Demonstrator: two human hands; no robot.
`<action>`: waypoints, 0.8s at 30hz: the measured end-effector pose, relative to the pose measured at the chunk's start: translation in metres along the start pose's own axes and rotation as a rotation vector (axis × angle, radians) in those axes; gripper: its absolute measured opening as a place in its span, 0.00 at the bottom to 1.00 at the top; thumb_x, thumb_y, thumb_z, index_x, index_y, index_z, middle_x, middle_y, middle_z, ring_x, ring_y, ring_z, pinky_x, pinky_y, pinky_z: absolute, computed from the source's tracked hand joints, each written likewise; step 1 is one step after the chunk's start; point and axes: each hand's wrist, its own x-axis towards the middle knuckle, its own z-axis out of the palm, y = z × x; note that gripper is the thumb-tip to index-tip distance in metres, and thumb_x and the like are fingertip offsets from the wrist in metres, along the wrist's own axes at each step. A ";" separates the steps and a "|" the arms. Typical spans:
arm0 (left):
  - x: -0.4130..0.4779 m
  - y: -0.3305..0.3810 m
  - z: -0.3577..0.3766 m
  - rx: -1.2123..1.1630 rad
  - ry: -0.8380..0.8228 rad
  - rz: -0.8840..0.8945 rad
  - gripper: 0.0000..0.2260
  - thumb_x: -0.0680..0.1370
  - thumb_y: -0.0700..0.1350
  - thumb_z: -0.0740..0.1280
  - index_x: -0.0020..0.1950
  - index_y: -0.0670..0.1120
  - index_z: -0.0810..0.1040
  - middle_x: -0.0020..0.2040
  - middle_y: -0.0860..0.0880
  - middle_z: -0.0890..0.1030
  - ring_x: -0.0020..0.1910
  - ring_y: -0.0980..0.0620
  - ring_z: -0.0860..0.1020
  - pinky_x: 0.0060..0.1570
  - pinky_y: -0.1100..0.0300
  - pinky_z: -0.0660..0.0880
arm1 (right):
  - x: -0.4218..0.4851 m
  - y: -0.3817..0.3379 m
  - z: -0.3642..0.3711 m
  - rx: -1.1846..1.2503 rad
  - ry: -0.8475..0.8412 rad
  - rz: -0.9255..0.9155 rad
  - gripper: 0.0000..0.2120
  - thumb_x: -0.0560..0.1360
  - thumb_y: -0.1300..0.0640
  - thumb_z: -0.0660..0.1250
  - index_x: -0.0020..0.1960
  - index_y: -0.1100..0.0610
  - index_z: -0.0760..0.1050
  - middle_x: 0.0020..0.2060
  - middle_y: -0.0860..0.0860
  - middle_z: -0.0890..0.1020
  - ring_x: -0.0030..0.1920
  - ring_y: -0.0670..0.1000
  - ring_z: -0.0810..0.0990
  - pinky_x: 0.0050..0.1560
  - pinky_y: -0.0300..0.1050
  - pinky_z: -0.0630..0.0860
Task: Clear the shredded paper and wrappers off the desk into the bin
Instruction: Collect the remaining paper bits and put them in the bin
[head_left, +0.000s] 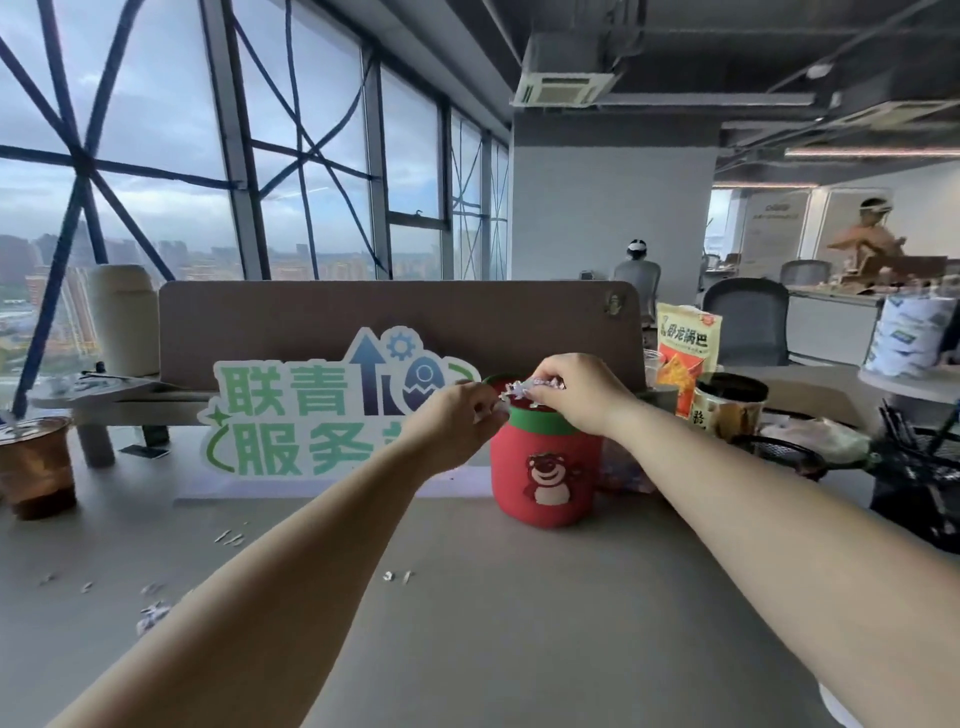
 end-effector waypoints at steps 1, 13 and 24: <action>0.008 0.002 0.002 0.001 0.007 0.002 0.13 0.77 0.51 0.63 0.38 0.44 0.71 0.37 0.47 0.74 0.35 0.48 0.71 0.33 0.58 0.66 | 0.005 0.005 -0.003 -0.005 -0.003 0.007 0.08 0.73 0.54 0.68 0.45 0.58 0.80 0.45 0.55 0.83 0.47 0.53 0.79 0.43 0.43 0.69; 0.098 -0.005 0.053 0.034 0.030 -0.093 0.13 0.76 0.49 0.62 0.34 0.46 0.68 0.38 0.47 0.73 0.37 0.45 0.72 0.34 0.59 0.65 | 0.061 0.064 0.016 -0.045 -0.053 0.094 0.11 0.74 0.49 0.66 0.45 0.57 0.79 0.43 0.54 0.82 0.43 0.53 0.77 0.42 0.43 0.69; 0.129 -0.016 0.078 0.098 -0.138 -0.143 0.07 0.74 0.46 0.63 0.47 0.45 0.76 0.49 0.43 0.80 0.48 0.41 0.77 0.40 0.59 0.67 | 0.089 0.075 0.027 -0.228 -0.251 0.115 0.09 0.73 0.62 0.61 0.50 0.62 0.78 0.49 0.60 0.82 0.50 0.60 0.79 0.48 0.49 0.73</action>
